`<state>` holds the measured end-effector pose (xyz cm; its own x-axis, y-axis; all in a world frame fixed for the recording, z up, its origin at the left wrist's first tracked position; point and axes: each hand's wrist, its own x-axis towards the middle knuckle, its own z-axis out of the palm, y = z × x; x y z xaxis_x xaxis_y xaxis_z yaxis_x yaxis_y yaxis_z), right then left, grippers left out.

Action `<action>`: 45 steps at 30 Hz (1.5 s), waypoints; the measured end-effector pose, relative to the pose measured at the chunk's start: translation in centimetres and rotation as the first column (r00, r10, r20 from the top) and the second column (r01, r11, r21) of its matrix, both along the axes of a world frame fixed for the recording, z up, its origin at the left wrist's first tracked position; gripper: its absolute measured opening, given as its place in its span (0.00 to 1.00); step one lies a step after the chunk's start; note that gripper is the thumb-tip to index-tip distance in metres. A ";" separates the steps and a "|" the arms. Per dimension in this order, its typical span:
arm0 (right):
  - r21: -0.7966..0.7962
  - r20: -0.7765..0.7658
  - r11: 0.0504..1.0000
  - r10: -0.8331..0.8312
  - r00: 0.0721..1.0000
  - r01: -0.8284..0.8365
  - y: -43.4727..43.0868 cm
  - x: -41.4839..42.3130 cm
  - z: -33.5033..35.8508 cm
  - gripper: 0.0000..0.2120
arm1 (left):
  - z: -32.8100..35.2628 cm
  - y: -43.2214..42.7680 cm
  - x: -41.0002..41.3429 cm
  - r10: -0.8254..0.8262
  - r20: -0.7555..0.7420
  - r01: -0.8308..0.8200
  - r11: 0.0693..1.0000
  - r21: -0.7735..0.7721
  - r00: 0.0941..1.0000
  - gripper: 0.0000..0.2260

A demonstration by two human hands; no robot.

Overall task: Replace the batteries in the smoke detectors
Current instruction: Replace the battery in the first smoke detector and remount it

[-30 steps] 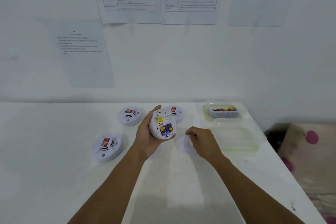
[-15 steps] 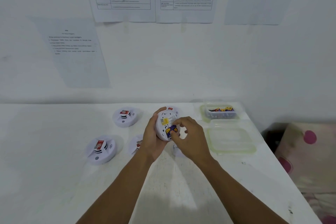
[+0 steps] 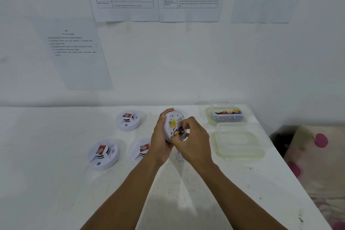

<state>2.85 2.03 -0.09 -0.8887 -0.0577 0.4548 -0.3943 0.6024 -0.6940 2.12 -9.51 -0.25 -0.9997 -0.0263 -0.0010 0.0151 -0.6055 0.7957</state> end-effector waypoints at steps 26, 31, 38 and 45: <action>0.229 0.445 0.971 -0.040 0.895 -0.070 17.5 -6.9 2.3 0.03 | -0.6 5.4 -3.0 -0.210 0.106 0.182 0.957 0.228 0.972 0.21; 0.289 0.573 0.939 -0.013 0.820 -0.187 16.6 -7.3 1.3 0.03 | -0.8 6.2 -2.8 -0.184 0.131 0.153 0.965 0.214 0.974 0.19; 0.207 0.664 0.956 0.018 0.747 -0.206 16.6 -7.2 1.6 0.06 | -0.9 6.2 -2.7 -0.168 0.133 0.136 0.965 0.225 0.977 0.17; 0.051 0.505 0.986 0.112 0.856 -0.159 15.2 -4.6 4.2 0.07 | -0.2 6.4 -2.4 -0.167 0.112 0.140 0.967 0.214 0.980 0.19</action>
<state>-1.78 17.27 4.13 -0.9752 -0.2130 -0.0600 -0.0918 0.6360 -0.7662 -0.31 -3.13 -0.47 -0.9828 0.1417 -0.1183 -0.1846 -0.7424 0.6441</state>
